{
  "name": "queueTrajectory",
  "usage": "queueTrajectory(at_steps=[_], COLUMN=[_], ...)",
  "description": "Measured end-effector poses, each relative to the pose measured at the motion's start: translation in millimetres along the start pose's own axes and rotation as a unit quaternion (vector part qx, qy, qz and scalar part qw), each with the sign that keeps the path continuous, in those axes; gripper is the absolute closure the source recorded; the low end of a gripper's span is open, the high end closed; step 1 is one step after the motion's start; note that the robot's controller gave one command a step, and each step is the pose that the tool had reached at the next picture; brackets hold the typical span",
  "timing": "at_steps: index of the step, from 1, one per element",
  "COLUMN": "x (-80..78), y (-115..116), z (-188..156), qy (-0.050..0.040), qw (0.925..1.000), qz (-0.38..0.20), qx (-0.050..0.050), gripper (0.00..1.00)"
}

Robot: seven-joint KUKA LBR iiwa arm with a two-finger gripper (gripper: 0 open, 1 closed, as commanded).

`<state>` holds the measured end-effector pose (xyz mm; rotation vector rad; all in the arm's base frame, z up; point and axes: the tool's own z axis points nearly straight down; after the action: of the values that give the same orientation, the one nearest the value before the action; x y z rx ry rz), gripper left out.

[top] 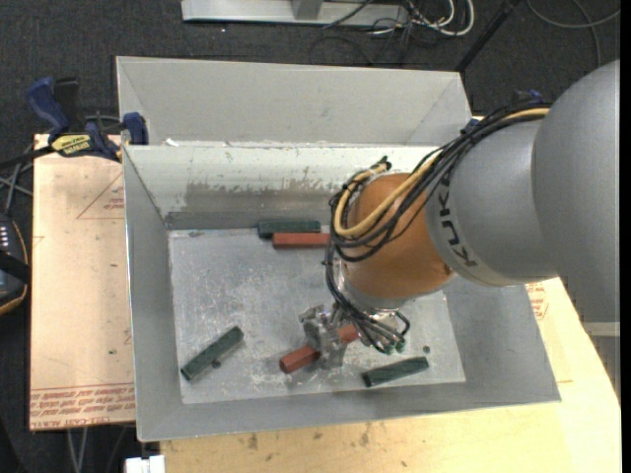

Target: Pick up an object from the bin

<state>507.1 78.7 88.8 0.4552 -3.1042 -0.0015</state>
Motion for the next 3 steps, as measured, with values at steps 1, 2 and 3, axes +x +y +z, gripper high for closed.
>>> queueTrajectory(at_steps=[1,2,3], x=[-1.5,-1.5,0.0], y=[-0.1,0.1,0.6], z=[-12.1,-20.0,-30.5], qy=[-0.0027,-0.0029,0.0003], qw=[1.0,1.0,1.0], qz=[0.0,0.0,0.0], qx=[0.0,0.0,0.0], gripper=[1.0,1.0,1.0])
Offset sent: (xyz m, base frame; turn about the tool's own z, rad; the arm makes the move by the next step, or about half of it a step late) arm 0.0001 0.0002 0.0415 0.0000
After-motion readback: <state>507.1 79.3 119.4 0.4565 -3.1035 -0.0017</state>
